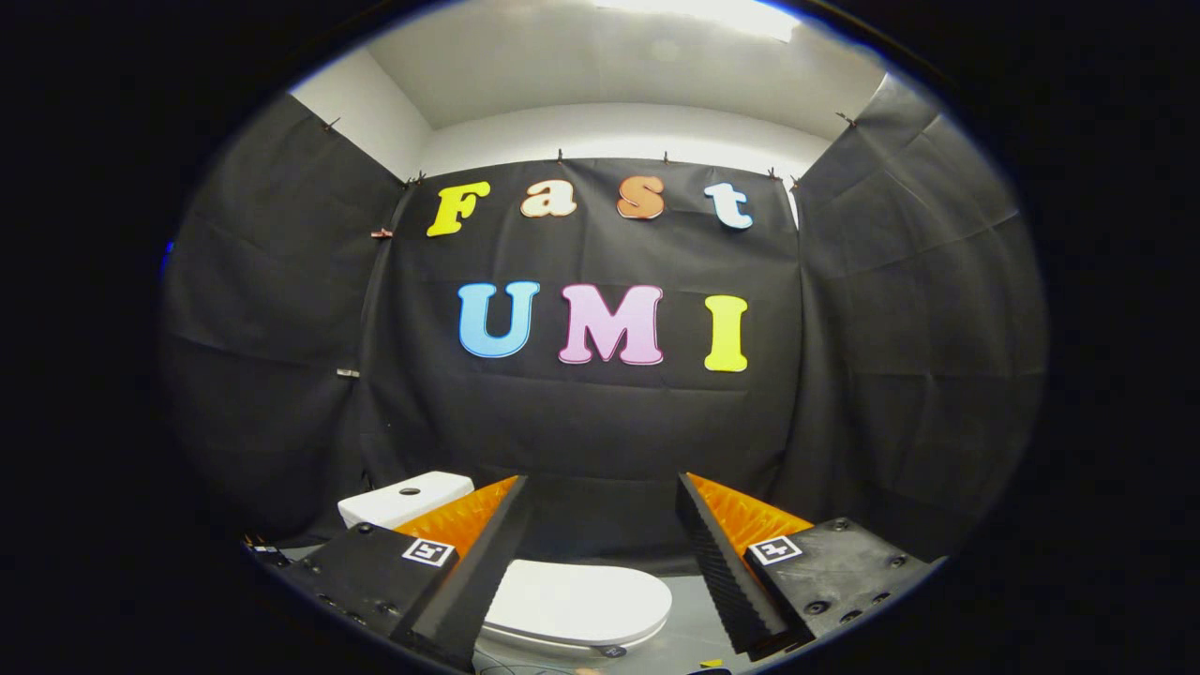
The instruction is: Open the toilet lid.
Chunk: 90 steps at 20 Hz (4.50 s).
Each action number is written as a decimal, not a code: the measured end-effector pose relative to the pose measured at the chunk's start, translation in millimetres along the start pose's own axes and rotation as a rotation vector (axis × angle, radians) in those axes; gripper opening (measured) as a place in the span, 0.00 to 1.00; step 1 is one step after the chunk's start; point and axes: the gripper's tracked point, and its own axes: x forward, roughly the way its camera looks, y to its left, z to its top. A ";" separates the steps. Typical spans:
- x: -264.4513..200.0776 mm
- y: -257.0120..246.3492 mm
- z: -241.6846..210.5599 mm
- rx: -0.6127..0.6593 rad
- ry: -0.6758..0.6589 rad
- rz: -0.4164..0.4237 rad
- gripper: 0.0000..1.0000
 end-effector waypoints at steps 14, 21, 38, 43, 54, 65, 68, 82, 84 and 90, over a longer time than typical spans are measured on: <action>34.6 -65.9 -98.8 0.175 0.134 -0.123 0.99; 63.1 -100.7 -183.6 0.357 0.265 -0.151 0.99; 71.6 -110.0 -433.8 0.749 0.642 -0.236 0.99; 54.2 -107.3 -485.7 0.872 0.715 -0.246 0.98; 60.0 -80.2 -545.0 1.082 0.791 -0.241 0.89; 63.5 -65.3 -557.2 1.264 0.775 -0.238 0.38; 66.6 -68.4 -556.3 1.310 0.762 -0.244 0.38; 68.7 -56.8 -544.1 1.254 0.774 -0.188 0.04; 66.7 -57.5 -541.3 1.206 0.792 -0.185 0.04; 69.7 -47.9 -513.9 1.097 0.825 -0.141 0.05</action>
